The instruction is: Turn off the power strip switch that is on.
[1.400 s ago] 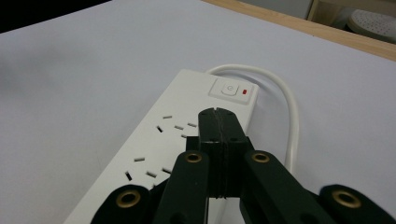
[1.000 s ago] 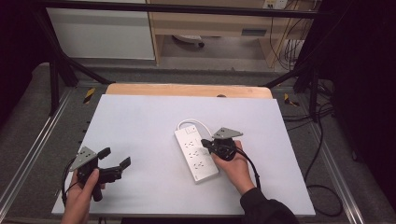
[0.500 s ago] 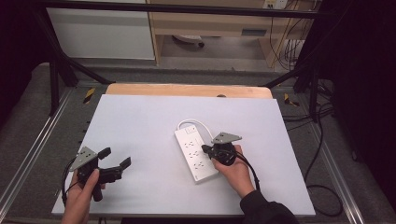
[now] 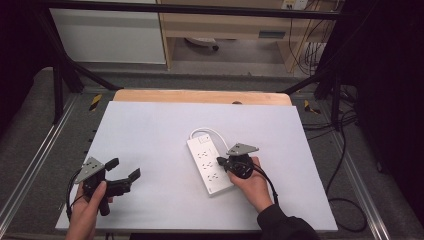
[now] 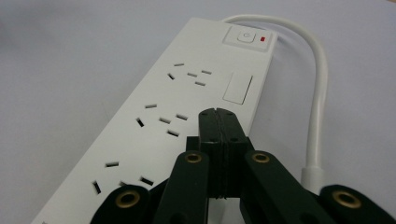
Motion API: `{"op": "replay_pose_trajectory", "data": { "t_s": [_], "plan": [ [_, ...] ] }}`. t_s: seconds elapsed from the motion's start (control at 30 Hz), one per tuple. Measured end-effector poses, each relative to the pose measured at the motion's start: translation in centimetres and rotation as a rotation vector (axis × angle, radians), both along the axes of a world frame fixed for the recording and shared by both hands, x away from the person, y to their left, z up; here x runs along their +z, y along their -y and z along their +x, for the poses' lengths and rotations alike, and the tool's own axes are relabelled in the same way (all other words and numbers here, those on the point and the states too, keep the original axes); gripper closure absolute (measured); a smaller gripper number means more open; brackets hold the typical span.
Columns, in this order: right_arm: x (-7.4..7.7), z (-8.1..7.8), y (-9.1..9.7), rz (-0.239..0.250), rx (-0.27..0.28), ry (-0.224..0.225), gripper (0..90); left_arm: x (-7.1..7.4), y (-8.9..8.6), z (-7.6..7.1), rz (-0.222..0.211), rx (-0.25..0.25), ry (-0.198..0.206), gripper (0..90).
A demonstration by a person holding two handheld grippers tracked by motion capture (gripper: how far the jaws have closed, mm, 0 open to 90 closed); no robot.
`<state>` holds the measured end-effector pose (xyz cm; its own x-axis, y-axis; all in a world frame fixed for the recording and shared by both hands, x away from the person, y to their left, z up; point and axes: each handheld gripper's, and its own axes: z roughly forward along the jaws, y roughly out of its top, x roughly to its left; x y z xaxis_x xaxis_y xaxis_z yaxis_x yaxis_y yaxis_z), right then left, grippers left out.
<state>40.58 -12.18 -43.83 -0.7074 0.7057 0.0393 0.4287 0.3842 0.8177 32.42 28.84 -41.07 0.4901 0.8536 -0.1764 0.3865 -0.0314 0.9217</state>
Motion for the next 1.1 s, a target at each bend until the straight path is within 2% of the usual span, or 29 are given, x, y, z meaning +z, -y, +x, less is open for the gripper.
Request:
{"op": "replay_pose_trajectory", "data": {
  "t_s": [0.27, 1.1],
  "plan": [
    [-0.14, -0.05, 0.01, -0.008, 0.003, -0.001, 90.0, 0.01, 0.02, 0.0, 0.0, 0.0, 0.0, 5.7],
    [-0.41, -0.35, -0.09, 0.01, -0.015, 0.011, 90.0, 0.02, 0.01, -0.01, 0.003, 0.001, 0.001, 5.7]
  ]
}}
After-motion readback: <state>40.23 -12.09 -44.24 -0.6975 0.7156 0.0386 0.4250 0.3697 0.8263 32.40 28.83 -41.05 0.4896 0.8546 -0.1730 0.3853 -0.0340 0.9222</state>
